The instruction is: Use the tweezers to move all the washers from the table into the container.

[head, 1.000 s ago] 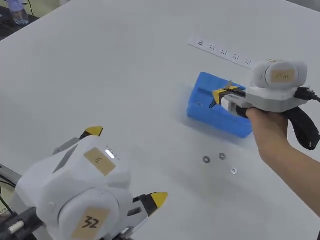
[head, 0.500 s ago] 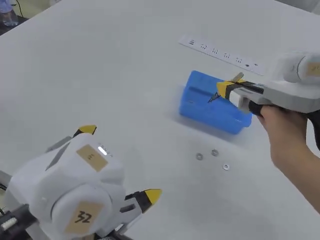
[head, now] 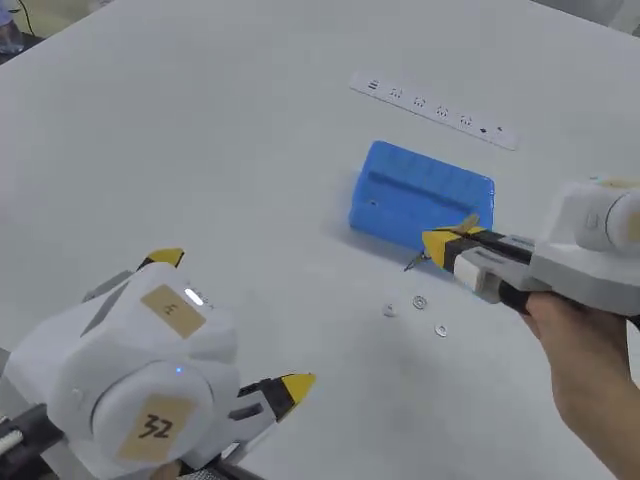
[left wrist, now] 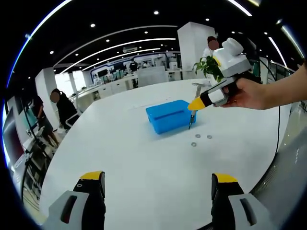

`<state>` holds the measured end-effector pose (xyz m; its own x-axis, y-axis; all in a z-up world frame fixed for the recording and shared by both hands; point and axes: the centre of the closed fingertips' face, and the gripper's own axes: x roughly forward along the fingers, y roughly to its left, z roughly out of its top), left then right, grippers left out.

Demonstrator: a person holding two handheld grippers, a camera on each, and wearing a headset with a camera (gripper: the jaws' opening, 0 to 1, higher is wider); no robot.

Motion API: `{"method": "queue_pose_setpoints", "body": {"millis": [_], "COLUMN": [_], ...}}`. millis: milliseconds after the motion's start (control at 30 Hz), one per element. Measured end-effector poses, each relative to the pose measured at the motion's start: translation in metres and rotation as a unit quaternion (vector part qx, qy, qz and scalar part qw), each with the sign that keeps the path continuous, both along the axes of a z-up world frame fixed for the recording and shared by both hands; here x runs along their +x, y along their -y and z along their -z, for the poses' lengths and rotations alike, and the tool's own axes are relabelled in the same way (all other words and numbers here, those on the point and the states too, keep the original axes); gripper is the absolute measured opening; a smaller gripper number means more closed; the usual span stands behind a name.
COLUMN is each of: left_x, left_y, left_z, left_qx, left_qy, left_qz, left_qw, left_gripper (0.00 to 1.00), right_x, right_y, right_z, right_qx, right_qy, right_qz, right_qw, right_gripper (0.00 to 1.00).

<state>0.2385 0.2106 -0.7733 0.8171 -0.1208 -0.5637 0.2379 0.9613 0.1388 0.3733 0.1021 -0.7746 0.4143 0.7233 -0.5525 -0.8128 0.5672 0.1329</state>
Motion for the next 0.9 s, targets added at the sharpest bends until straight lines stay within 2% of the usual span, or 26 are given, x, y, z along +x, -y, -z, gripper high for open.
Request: {"method": "queue_pose_setpoints", "body": {"millis": [133,200,333,433,633,900], "left_x": [0.0,0.0,0.0,0.0,0.0,-0.001], "left_y": [0.0,0.0,0.0,0.0,0.0,0.0], "left_z": [0.0,0.0,0.0,0.0,0.001,0.001], "left_qx": [-0.001,-0.001,-0.002,-0.001,-0.001,0.0], "left_qy": [0.001,-0.001,0.0,0.0,-0.001,-0.002], "left_qz": [0.0,0.0,0.0,-0.001,0.0,0.002], "left_qw": [1.0,1.0,1.0,1.0,1.0,1.0], "left_gripper": [0.94,0.94,0.94,0.94,0.94,0.94], "right_x": [-0.014,-0.018,-0.019,-0.018,-0.02,-0.019], "right_y": [-0.002,-0.003,-0.006,-0.003,0.0,-0.004], "right_z": [0.01,0.014,0.021,0.025,0.03,0.032], "right_qx": [-0.009,-0.02,-0.022,-0.037,-0.034,-0.042], "right_qy": [-0.01,-0.004,-0.006,0.002,-0.012,0.007], "right_qz": [-0.006,-0.013,-0.024,-0.031,-0.028,-0.035], "right_qw": [0.9999,0.9997,0.9995,0.9988,0.9989,0.9985], "right_gripper": [0.03,0.03,0.03,0.03,0.03,0.03]}}
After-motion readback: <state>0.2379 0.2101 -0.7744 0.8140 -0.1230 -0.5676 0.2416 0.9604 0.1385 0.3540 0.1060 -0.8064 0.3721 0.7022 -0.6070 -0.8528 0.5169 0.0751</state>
